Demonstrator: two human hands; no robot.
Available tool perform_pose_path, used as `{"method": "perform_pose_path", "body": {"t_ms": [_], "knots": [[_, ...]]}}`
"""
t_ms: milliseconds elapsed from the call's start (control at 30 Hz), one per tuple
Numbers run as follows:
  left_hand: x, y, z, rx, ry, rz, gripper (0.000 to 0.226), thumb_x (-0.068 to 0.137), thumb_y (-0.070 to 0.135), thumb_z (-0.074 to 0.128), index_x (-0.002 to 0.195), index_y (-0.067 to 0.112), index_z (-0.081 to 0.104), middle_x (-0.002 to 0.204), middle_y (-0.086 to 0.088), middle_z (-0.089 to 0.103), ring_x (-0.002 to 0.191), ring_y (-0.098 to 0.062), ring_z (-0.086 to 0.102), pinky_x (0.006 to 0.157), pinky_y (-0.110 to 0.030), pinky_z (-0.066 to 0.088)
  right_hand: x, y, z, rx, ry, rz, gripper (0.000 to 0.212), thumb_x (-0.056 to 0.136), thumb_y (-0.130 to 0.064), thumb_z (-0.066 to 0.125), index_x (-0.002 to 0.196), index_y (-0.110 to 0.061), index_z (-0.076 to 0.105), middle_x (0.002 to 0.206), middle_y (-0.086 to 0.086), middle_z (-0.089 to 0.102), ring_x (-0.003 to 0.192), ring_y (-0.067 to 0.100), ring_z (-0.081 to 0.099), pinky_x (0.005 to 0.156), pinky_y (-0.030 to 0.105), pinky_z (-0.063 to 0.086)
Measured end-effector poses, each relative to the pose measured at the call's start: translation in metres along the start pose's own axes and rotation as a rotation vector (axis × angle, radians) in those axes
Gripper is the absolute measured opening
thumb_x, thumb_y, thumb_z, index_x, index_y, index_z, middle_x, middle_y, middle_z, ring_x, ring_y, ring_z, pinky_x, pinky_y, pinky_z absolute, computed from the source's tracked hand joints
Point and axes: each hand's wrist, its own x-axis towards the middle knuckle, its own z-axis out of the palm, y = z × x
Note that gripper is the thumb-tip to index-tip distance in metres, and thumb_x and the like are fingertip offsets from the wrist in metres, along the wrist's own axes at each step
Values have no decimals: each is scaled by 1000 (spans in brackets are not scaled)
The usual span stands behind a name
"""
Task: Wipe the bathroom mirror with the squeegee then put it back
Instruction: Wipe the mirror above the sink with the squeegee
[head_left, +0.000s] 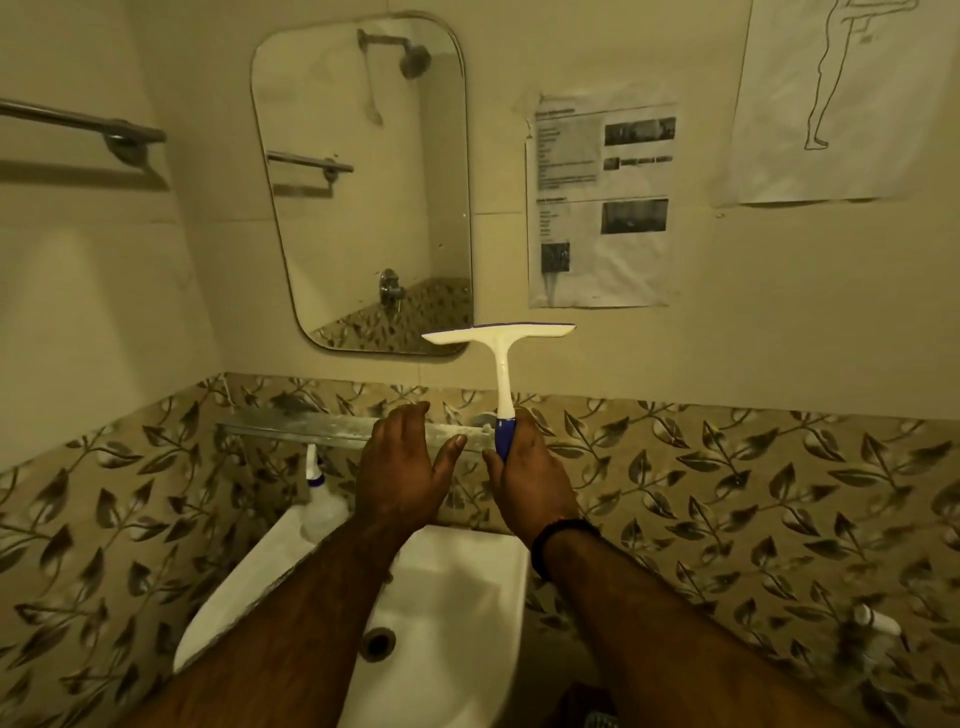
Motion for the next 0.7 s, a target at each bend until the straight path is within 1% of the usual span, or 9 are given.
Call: {"method": "perform_pose_path", "body": {"t_ms": [133,200,300,367,433,500,567,700], "knots": [[17,-7,-1,41,31,-28,74,89,64,42,146,18,34,153,-10,34,138,-28,34,110,-47,36,19,-6,4,19,-5,-39,48,95,-36,51,137,-20,32,124,6,56,96,27,63,81,46,55],[26,-10,-1,51,45,-55,79,88,68,37,148,19,30,158,-9,26,142,-28,28,112,-49,32,30,-9,6,26,-2,-57,49,95,-35,51,137,-19,31,124,7,57,97,27,62,82,44,55],[42,-15,2,65,66,-76,84,85,72,31,149,19,26,160,-8,19,143,-30,25,114,-51,30,49,-13,10,1,5,-108,54,95,-35,52,140,-18,28,127,8,54,98,29,61,80,40,54],[54,-19,5,88,82,-86,82,86,71,36,149,19,24,160,-9,18,143,-30,24,114,-51,29,62,-17,13,3,-3,-138,55,95,-35,51,141,-18,26,128,8,54,96,30,62,79,41,55],[66,-22,8,111,103,-87,80,87,68,39,148,18,26,158,-11,23,142,-30,28,111,-51,32,77,-19,16,0,-12,-168,55,96,-36,50,141,-18,26,127,9,54,93,31,63,77,42,55],[77,-23,11,141,116,-90,81,87,68,39,147,15,29,156,-13,28,140,-31,31,110,-51,33,91,-20,18,0,-9,-197,55,95,-37,51,141,-18,27,127,9,55,91,33,63,74,40,54],[88,-25,16,162,120,-114,81,88,68,38,148,14,28,157,-13,26,142,-31,28,111,-50,32,106,-19,21,11,-9,-227,55,95,-38,52,140,-19,27,126,9,56,92,34,63,72,38,51],[107,-28,25,187,158,-141,81,89,67,38,149,15,24,159,-11,22,143,-29,26,112,-50,30,131,-18,25,16,-18,-282,53,95,-38,52,138,-18,30,128,9,55,96,35,62,76,40,51]]}}
